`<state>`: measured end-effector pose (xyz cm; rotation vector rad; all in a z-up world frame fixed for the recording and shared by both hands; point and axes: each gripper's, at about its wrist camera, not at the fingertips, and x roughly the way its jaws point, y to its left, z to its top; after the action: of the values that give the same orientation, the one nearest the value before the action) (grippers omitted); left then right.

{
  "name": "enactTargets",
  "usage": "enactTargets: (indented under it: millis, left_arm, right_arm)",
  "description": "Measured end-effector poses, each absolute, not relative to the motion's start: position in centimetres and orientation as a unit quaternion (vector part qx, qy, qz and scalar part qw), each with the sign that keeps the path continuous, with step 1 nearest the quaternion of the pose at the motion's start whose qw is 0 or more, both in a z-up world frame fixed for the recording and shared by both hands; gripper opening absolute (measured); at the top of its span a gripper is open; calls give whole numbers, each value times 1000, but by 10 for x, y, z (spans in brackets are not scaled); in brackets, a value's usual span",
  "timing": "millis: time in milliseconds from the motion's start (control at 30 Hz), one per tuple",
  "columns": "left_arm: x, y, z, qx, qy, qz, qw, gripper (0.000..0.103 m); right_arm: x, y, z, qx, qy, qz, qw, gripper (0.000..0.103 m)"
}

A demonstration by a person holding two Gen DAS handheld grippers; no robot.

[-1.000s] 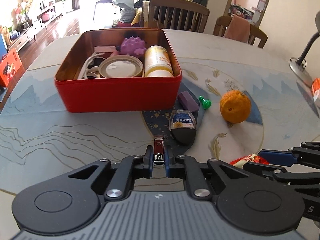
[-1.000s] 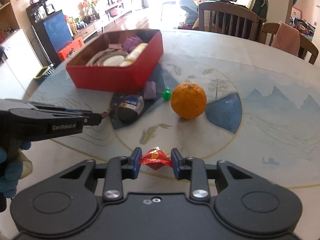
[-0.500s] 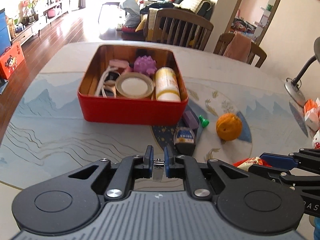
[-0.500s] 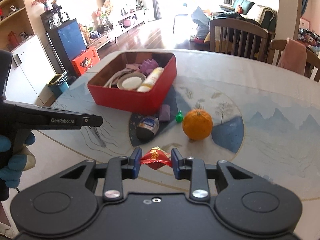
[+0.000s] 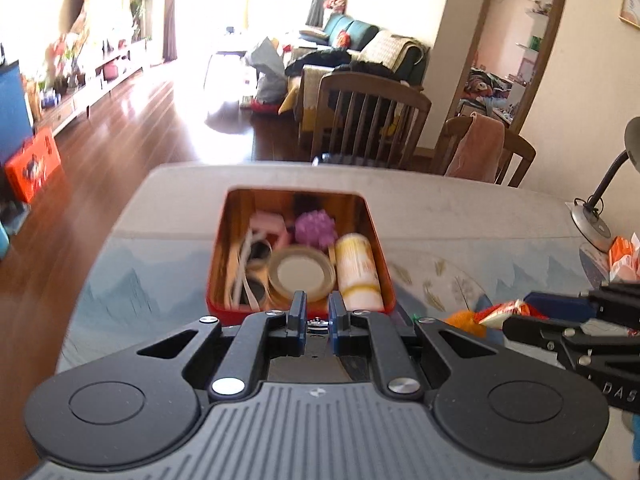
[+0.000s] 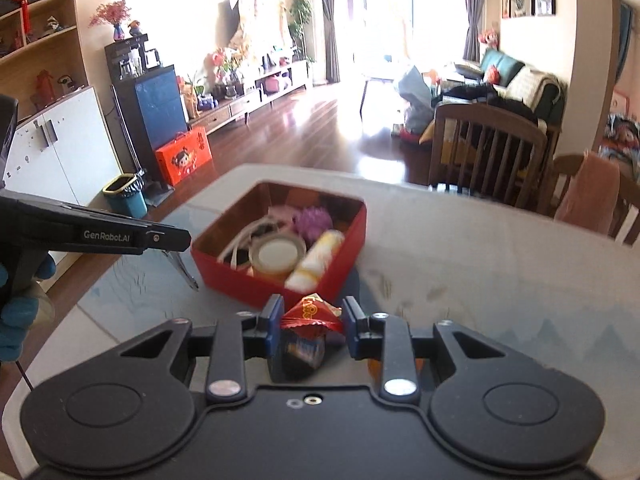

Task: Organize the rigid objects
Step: 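Carry the nail clipper and candy packet into the red tin box and open both tools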

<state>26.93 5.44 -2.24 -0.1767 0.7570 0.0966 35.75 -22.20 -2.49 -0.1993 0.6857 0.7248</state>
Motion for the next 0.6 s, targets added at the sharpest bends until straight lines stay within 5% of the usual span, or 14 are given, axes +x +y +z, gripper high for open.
enactTargets:
  millis: [600]
  left_arm:
    - [344, 97, -11, -51, 365, 42, 929, 11]
  right_arm:
    - [410, -139, -29, -130, 315, 333, 879, 30]
